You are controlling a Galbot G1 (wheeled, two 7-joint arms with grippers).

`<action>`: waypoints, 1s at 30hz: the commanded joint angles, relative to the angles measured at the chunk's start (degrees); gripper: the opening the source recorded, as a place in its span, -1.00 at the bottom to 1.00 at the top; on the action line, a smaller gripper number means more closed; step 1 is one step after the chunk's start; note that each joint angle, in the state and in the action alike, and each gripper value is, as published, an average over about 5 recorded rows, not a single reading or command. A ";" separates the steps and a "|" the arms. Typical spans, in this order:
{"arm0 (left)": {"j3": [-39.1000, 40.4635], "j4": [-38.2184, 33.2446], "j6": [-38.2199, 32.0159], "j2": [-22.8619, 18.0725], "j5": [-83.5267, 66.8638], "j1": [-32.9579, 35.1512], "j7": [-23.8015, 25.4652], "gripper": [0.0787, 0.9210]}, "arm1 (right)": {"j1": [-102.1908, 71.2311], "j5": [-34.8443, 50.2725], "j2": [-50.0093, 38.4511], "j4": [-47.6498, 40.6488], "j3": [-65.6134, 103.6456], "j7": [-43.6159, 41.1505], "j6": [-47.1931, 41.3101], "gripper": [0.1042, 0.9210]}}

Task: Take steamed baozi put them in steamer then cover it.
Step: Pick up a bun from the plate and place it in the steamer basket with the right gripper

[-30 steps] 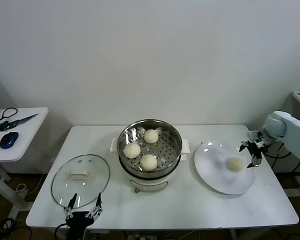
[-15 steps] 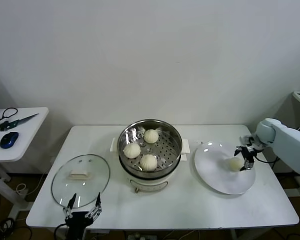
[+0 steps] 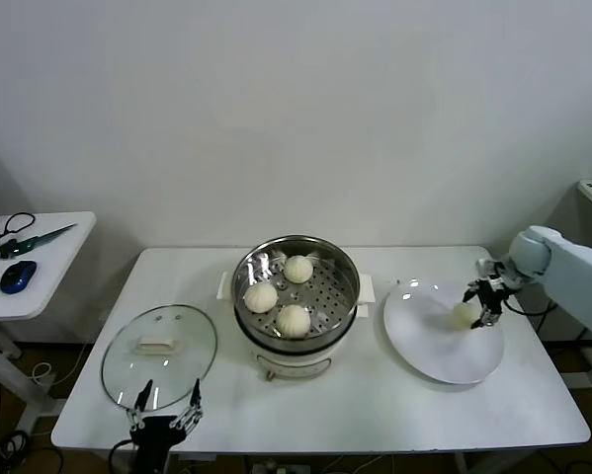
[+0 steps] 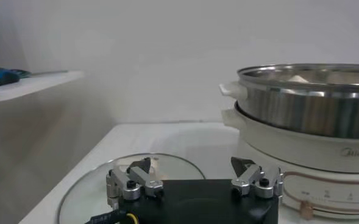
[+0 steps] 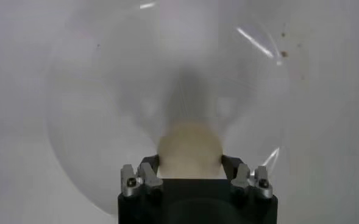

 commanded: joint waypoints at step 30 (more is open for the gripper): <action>-0.84 -1.63 0.50 0.94 -1.64 0.12 0.16 0.77 | 22.86 31.34 24.82 23.67 -25.66 13.96 -20.08 0.43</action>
